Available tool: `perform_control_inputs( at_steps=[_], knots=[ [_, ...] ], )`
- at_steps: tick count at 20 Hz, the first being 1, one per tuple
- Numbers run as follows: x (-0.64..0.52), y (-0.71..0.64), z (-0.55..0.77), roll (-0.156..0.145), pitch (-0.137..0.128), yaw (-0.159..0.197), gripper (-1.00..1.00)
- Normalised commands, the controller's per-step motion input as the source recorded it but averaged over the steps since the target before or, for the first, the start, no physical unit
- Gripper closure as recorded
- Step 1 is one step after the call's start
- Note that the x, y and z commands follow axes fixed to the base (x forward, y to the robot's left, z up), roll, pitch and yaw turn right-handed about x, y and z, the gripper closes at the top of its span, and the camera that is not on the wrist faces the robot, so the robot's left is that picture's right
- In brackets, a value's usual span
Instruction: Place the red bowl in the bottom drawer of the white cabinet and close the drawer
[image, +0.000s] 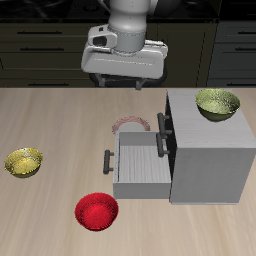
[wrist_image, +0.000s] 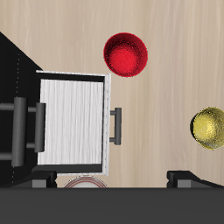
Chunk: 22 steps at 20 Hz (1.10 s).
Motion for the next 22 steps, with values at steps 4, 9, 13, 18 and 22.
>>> perform_control_inputs(
  at_steps=[4, 9, 13, 18, 22],
  knots=[
    [0.28, -0.03, 0.04, 0.0, 0.004, -0.015, -1.0],
    [0.33, -0.12, 0.07, -0.018, -0.003, -0.007, -1.0],
    [0.41, -0.08, 0.04, -0.001, 0.005, -0.001, -1.0],
    [0.31, 0.03, 0.01, 0.003, 0.006, 0.008, -1.0],
    [0.3, 0.08, 0.03, 0.009, -0.002, 0.022, -1.0]
  ],
)
